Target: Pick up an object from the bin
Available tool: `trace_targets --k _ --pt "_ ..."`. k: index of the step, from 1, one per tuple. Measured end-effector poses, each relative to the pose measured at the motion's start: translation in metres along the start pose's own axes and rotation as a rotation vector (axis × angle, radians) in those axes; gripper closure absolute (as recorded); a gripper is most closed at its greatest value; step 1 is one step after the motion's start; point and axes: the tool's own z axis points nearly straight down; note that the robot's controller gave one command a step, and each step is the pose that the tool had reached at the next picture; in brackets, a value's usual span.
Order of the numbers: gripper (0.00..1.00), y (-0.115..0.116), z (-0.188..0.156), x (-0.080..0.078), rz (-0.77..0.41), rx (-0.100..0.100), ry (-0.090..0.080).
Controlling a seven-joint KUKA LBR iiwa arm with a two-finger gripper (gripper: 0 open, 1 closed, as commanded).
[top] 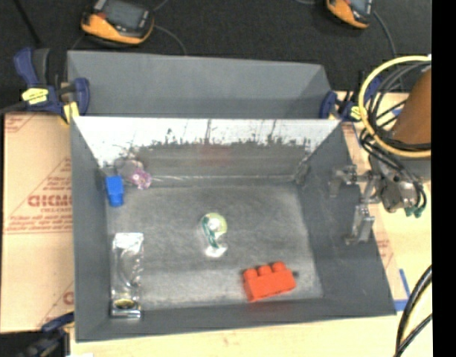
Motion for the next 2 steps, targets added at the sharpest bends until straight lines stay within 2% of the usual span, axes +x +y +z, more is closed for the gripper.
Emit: trace_targets --k 1,2 --pt "0.0 0.053 0.104 0.064 -0.221 -0.005 0.008" --pt "0.0 0.121 0.166 0.052 -0.338 -0.003 -0.011"
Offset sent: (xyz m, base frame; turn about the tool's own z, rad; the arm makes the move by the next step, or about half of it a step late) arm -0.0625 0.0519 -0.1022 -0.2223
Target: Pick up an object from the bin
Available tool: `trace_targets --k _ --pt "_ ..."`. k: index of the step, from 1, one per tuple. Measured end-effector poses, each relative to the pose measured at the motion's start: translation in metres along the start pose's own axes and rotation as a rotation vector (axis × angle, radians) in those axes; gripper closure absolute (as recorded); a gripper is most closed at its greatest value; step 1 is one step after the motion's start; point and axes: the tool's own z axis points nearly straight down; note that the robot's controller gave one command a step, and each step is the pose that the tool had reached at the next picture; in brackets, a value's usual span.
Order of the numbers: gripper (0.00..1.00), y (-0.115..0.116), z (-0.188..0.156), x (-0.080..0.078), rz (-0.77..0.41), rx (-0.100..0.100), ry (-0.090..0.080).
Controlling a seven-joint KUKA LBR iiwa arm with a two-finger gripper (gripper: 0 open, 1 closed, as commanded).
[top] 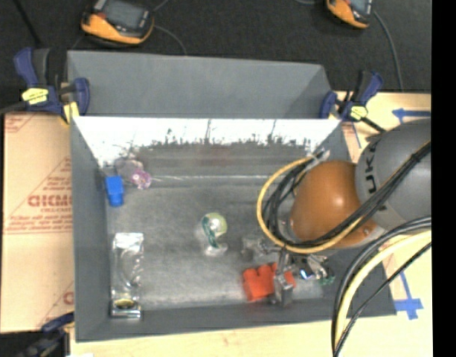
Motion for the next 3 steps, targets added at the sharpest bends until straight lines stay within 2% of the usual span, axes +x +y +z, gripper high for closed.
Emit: trace_targets --k 1,2,3 --pt "1.0 -0.002 -0.001 0.003 0.002 -0.001 0.008" --pt "1.0 0.006 -0.126 -0.025 -0.023 0.002 0.003" --pt "1.0 -0.033 -0.203 -0.049 -0.043 0.005 0.001"
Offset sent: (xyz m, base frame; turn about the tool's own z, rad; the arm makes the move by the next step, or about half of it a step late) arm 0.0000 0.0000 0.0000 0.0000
